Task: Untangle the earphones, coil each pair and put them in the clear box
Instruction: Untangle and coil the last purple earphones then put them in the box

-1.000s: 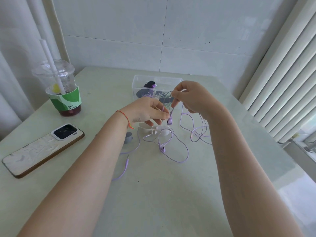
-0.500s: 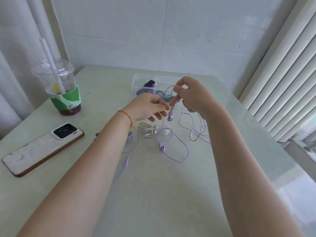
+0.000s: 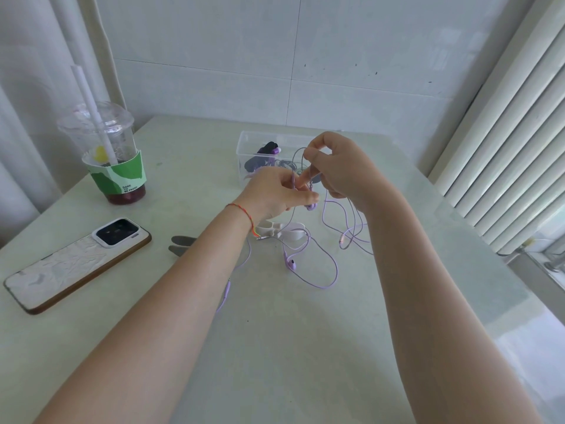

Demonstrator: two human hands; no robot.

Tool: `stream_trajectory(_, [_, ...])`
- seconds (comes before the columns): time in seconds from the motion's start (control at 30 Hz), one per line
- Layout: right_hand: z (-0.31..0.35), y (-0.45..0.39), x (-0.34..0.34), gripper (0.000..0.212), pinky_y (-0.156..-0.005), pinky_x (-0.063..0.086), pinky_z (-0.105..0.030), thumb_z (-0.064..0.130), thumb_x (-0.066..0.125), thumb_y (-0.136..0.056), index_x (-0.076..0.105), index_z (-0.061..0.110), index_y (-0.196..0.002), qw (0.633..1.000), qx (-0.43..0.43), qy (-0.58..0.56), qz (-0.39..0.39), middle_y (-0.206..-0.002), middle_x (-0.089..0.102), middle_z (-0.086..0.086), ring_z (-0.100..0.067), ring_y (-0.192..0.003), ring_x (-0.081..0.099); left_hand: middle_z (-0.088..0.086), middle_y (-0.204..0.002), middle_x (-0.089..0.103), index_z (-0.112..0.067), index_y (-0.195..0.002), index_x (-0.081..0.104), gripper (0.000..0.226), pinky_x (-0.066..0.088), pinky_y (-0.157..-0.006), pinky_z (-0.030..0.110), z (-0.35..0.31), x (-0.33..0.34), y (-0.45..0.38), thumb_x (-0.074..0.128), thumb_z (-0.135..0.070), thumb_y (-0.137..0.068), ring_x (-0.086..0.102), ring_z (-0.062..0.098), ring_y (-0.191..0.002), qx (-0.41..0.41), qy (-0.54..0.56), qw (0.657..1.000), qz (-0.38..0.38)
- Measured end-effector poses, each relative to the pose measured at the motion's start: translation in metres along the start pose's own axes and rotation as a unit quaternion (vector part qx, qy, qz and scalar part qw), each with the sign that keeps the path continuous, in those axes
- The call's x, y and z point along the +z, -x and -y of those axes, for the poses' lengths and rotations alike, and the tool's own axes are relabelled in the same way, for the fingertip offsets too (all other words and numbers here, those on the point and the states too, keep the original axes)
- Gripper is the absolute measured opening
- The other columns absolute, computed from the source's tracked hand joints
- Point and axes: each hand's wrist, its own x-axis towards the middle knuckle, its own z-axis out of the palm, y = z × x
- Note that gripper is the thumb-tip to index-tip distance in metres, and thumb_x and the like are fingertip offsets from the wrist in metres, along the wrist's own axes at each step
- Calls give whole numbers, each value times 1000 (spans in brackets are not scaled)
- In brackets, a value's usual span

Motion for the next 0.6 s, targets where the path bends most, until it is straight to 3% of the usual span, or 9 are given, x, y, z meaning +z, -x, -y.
stream_trajectory(0.1, [1, 0, -1, 6, -40, 23, -21, 22, 51, -97, 51, 19, -92, 1000, -1, 0, -3, -80, 72, -10, -18, -42, 25, -2, -66, 65, -15, -65, 65, 17, 32, -47, 13, 0, 0, 1, 70, -19, -81, 43, 6, -54, 4, 1, 1000, -6])
stream_trajectory(0.17, [0, 1, -3, 5, -38, 22, -19, 20, 50, -97, 51, 16, -94, 1000, -1, -2, -8, -77, 73, -8, -17, -40, 24, 4, -69, 68, -15, -65, 61, 17, 35, -49, 16, 1, -4, 0, 65, -15, -82, 47, 12, -64, 0, 10, 1000, 14])
stream_trajectory(0.37, [-6, -1, -9, 8, -38, 21, -19, 17, 50, -97, 49, 16, -88, 999, 15, -17, -33, -72, 74, -6, -16, -40, 22, -1, -70, 60, -8, -86, 68, 9, 40, -54, 21, 3, -19, -2, 64, -15, -89, 54, 10, -63, -14, 82, 997, -1])
stream_trajectory(0.6, [-8, -3, -9, 9, -38, 23, -19, 12, 56, -93, 56, 11, -84, 999, 15, -26, -31, -76, 75, -9, -17, -43, 24, -4, -68, 66, 0, -102, 72, 24, 40, -51, 20, 7, -28, -4, 68, -21, -90, 56, 10, -60, -26, 105, 994, -24])
